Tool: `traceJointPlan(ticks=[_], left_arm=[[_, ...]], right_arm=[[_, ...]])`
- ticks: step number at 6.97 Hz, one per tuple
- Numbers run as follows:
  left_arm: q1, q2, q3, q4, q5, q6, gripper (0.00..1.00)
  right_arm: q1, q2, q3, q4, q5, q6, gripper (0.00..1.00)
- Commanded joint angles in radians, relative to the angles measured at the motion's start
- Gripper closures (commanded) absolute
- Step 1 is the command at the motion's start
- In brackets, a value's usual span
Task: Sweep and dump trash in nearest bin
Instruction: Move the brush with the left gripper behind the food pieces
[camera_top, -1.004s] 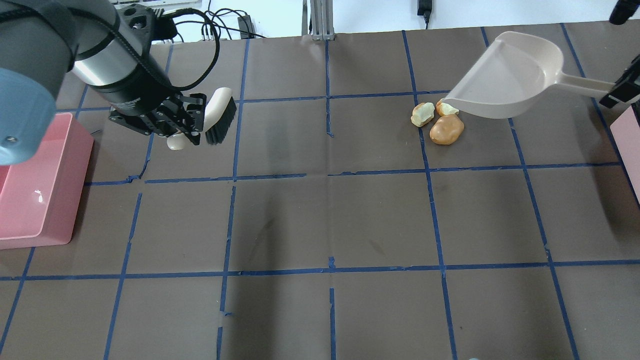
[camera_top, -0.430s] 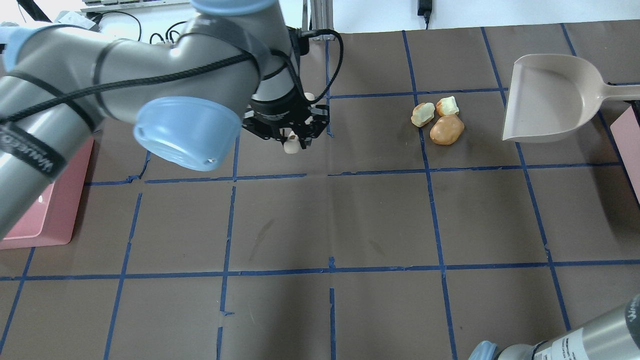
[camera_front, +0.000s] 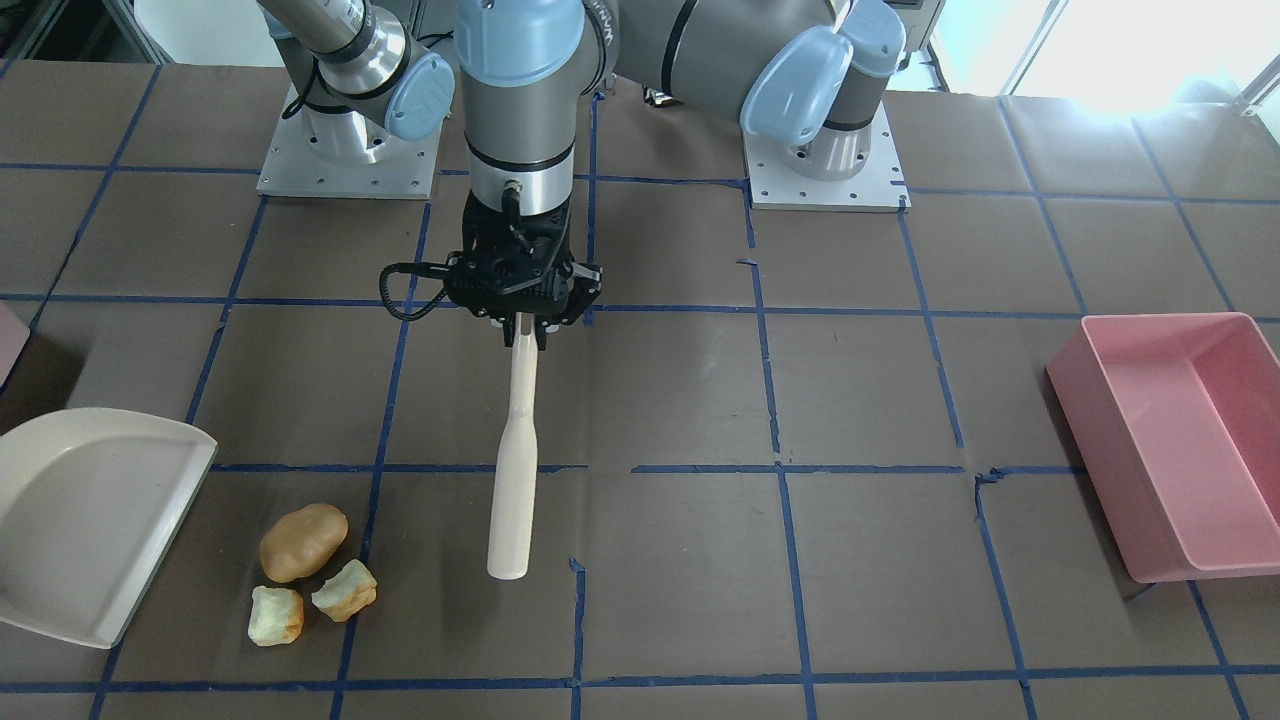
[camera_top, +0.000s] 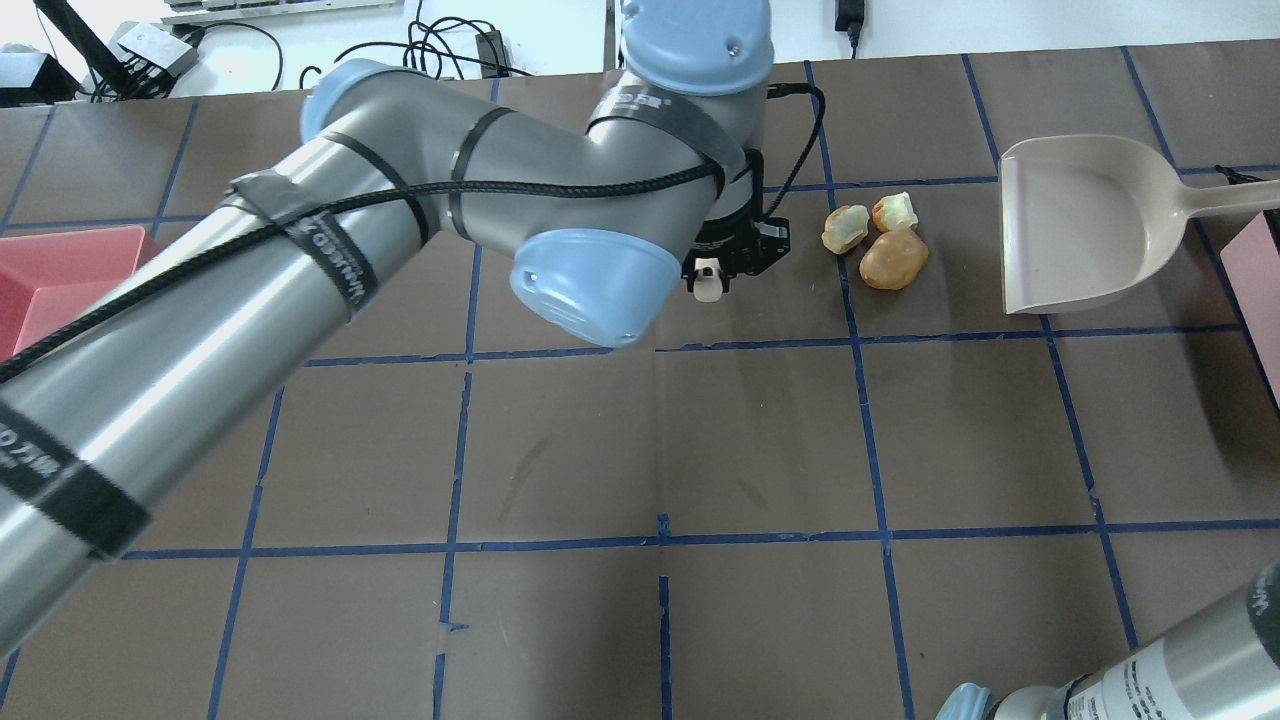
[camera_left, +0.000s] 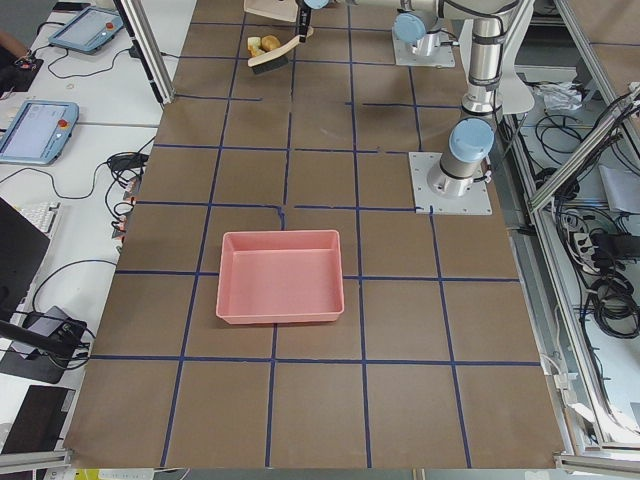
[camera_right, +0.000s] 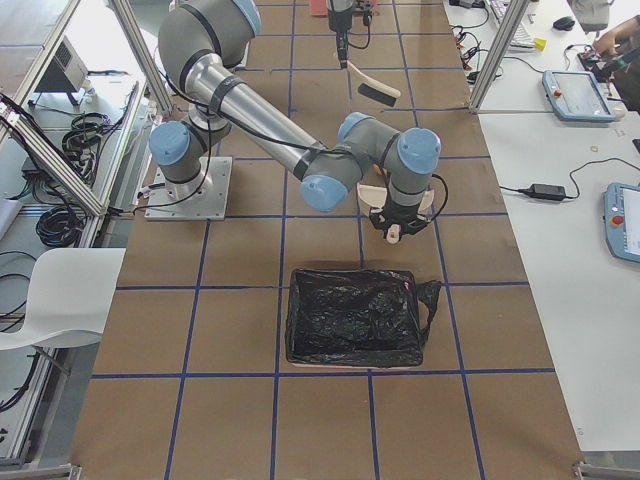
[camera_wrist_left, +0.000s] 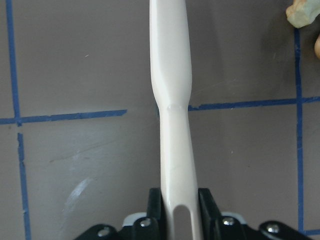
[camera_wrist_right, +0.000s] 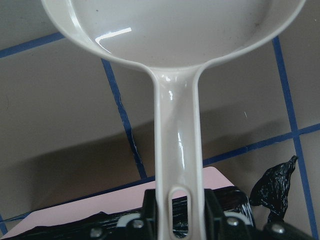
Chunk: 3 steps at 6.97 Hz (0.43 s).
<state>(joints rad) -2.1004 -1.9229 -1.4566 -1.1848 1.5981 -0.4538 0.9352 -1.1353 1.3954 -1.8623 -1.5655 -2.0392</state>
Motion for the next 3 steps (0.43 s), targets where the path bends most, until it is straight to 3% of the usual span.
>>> traceJointPlan(ticks=[1,2,3], left_arm=[[-0.058,-0.067,-0.001,0.165,0.093,-0.037,1.0],[-0.075,-0.079,-0.022,0.195,0.103,-0.087,1.0],[-0.098,-0.082,-0.063,0.311,0.209,-0.097,1.0]], right_arm=[[0.023,0.018,0.008,-0.015,-0.007,-0.059,1.0],[0.033,0.025,0.014,-0.023,-0.008,-0.068,1.0],[0.045,0.034,0.013,-0.034,-0.005,-0.076,1.0]])
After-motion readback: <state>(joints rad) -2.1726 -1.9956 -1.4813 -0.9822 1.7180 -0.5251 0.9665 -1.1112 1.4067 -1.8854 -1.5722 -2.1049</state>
